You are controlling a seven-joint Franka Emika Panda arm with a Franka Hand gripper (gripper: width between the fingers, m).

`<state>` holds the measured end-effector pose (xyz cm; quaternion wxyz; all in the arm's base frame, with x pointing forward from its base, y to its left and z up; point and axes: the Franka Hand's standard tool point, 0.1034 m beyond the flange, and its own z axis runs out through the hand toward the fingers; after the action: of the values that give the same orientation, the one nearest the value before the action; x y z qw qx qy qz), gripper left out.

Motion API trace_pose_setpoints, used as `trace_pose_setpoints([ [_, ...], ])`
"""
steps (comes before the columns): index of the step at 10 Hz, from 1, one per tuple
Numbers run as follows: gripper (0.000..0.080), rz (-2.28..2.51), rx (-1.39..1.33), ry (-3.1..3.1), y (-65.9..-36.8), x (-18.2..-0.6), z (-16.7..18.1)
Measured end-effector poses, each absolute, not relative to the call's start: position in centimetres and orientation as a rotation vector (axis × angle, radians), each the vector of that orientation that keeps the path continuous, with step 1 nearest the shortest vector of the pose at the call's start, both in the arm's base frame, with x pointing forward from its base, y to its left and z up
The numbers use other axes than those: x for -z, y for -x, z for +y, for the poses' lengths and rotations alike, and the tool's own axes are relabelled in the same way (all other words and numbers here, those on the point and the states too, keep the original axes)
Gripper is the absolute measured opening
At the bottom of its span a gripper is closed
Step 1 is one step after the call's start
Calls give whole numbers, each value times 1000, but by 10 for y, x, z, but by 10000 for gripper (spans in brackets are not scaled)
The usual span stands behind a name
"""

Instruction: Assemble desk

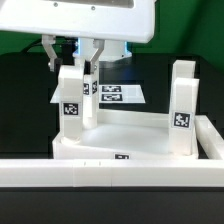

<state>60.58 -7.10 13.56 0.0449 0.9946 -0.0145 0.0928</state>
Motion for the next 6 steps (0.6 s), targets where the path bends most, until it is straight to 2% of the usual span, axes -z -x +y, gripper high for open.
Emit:
trace_pose_setpoints([
  [6,287,-46,-354,-3019,-606,-134,-72],
])
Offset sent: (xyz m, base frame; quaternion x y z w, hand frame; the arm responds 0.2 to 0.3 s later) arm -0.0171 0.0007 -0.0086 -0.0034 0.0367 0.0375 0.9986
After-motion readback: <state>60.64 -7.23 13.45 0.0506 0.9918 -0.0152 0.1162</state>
